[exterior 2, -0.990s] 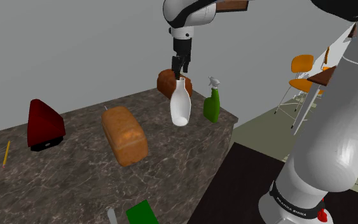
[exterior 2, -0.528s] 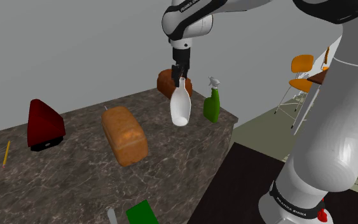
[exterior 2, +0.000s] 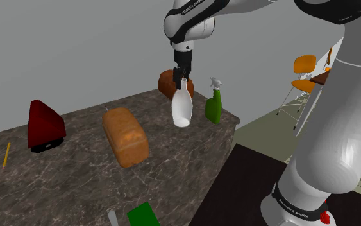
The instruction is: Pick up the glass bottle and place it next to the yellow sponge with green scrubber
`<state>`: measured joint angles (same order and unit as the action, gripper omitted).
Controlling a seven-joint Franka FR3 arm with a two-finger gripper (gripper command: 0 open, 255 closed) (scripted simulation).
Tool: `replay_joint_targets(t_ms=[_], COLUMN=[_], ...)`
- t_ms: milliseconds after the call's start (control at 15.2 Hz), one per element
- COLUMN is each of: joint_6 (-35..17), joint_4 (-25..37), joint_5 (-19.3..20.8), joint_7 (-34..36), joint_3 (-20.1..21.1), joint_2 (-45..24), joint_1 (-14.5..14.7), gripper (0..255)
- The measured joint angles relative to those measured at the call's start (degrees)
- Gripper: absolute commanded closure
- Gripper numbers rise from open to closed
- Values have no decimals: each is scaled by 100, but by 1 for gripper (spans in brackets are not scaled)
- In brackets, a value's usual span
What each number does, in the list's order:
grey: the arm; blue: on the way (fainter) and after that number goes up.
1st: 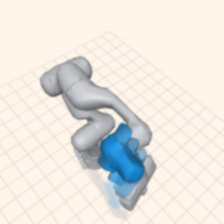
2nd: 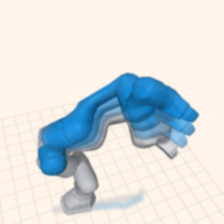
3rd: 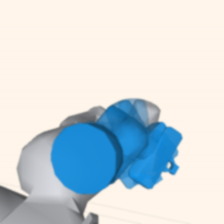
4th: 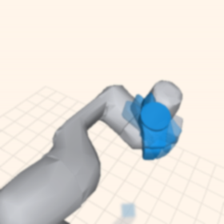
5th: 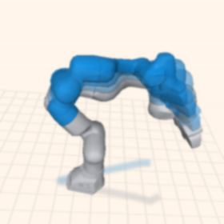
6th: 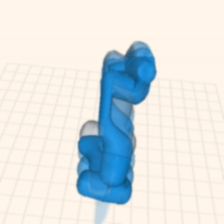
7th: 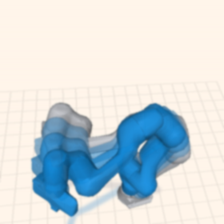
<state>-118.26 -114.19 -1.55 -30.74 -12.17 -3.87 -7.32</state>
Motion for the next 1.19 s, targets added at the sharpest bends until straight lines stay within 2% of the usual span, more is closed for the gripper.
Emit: replay_joint_targets(t_ms=[66, 726, 1188], joint_6=[0, -1, 428], joint_4=[0, 1, 303], joint_5=[0, 0, 35], joint_7=[0, 0, 25], joint_3=[0, 0, -2], joint_2=[0, 2, 128], joint_1=[0, 0, 3], gripper=[255, 255, 255])
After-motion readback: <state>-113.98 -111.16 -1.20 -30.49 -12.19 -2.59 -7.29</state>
